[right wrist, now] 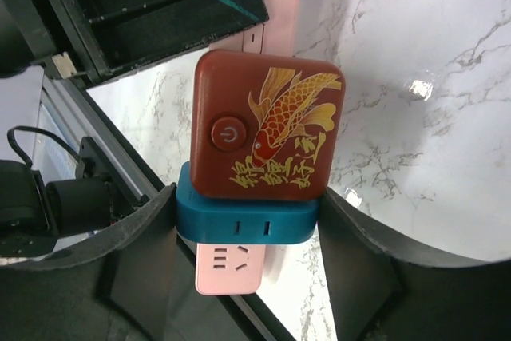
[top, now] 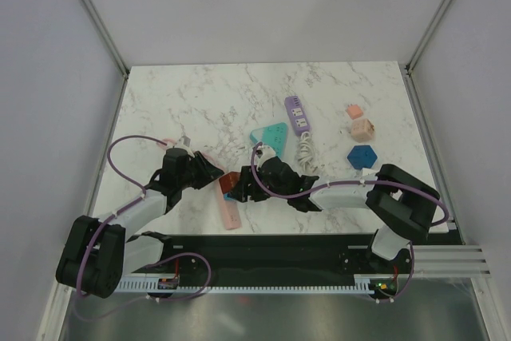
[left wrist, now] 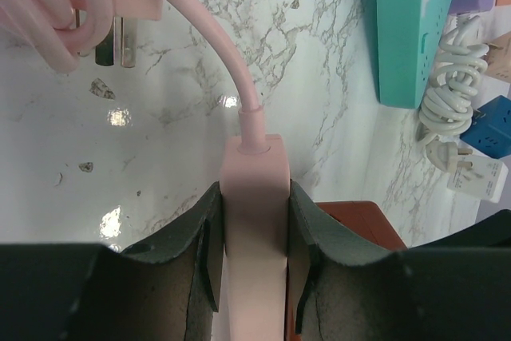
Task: Pull the plug off the socket
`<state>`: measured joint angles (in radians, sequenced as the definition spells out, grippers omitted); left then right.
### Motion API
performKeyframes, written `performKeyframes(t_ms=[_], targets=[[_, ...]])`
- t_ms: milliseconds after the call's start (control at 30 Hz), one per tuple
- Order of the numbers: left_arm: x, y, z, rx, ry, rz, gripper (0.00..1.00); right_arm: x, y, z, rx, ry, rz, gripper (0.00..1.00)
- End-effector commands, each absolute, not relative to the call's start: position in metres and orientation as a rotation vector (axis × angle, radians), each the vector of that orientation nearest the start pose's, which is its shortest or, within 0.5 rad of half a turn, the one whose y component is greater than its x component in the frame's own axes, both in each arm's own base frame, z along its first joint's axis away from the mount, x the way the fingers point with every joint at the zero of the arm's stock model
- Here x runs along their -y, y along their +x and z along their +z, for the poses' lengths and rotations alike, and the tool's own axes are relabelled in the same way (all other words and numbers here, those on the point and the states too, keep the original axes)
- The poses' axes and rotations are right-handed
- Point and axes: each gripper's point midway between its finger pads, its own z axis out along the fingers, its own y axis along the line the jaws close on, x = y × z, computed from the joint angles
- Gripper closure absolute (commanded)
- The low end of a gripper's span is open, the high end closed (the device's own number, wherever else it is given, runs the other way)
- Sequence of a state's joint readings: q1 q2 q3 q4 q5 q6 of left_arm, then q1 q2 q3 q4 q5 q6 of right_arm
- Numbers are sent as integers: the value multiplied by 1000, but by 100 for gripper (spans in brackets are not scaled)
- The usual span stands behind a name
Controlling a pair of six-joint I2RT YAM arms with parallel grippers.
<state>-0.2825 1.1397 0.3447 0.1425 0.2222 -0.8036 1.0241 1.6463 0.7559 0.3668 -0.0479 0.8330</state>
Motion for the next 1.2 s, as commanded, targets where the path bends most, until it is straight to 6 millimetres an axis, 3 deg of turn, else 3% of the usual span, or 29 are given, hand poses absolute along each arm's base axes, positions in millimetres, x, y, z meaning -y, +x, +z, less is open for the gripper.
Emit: performKeyframes(t_ms=[0,100,133,267,433,533,667,733,767,800,900,1033,1167], targets=[[158,269,73,-2230,-391,-895,98,-404,200,85,-2269,-228,1130,51],[158,270,73,-2223,-368,-890,98,-400,199,88,-2280,-216,1119,81],[158,270,74,-2217,-343,-890,98,-397,200,88,-2286,-210,1101,100],[158,272,79,-2178,-285,-884,98,-374,204,92,-2332,-161,1061,100],[152,275,78,-2170,-262,-830,98,-347,207,106,-2338,-109,1159,100],[154,275,79,-2165,-250,-845,98,-342,204,114,-2329,-72,1292,100],[155,277,78,-2171,-247,-841,98,-333,209,104,-2375,-109,1156,100],[157,277,79,-2173,-220,-818,98,-338,209,105,-2373,-194,1083,100],[156,276,78,-2180,-220,-802,98,-328,214,92,-2411,-187,933,100],[156,277,80,-2175,-221,-793,98,-333,218,101,-2391,-214,886,100],[154,277,79,-2180,-233,-779,98,-330,219,98,-2373,-303,704,100],[152,276,74,-2196,-240,-765,98,-332,212,97,-2369,-335,687,100],[155,275,76,-2194,-238,-789,98,-317,208,104,-2361,-287,726,100]])
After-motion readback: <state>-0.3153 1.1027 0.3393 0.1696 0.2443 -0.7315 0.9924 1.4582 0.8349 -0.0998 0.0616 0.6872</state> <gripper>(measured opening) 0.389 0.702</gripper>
